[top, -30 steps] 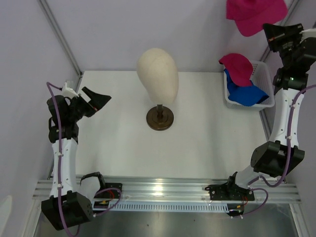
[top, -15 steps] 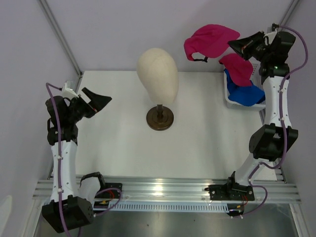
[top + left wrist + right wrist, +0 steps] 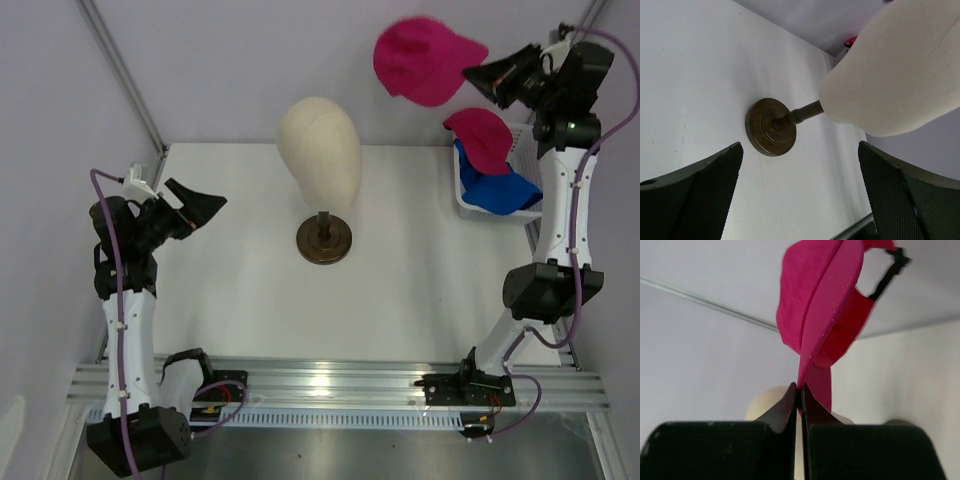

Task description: Stack the hats

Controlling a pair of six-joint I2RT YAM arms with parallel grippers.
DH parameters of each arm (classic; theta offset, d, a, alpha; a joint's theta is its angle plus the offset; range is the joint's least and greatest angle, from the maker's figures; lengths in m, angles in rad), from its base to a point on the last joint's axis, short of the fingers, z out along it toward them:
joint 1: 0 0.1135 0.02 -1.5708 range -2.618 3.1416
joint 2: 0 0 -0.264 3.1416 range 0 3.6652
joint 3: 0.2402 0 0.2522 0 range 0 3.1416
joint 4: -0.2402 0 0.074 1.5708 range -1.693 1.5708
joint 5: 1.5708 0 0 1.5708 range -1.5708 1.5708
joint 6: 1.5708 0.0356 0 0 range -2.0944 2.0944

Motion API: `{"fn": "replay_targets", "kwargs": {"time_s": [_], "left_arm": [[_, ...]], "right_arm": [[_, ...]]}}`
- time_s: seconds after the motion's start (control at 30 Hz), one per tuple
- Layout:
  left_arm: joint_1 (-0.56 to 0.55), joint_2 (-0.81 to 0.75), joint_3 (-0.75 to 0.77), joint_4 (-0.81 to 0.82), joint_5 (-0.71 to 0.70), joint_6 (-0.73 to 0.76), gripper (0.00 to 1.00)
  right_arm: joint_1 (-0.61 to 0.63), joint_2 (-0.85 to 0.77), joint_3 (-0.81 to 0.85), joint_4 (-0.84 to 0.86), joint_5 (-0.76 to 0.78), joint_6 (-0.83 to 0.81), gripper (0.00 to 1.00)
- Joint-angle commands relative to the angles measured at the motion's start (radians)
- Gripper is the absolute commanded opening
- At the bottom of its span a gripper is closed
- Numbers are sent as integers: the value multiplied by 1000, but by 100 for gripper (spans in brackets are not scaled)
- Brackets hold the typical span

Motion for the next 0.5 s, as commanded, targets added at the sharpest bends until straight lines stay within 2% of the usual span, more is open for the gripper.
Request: {"fn": "replay_targets", "kwargs": {"time_s": [0.0,0.03,0.13,0.17,0.2,0.23,0.33,0.47], "left_arm": [[12,-10,30,-25,-4,21,99],[12,-6,45,-25,-4,21,100],[12,0,63,-7,8,2,99],[12,2,66,4,11,-8,100],[12,3,68,15,11,-14,99],[12,5,66,38,11,-31,100],[12,11,65,79,20,-63,99],[12,16,63,99,25,-77,100]], "right_arm": [[-28,-21,-207,-74,-39,-73,0],[-28,-20,-208,36,-60,13,0],[-14,56,13,121,-105,131,0],[-10,79,139,155,-119,173,0],[1,99,180,200,-122,220,0],[7,121,202,316,-120,333,0],[47,117,193,518,-52,463,0],[136,118,196,564,91,499,0]]}}
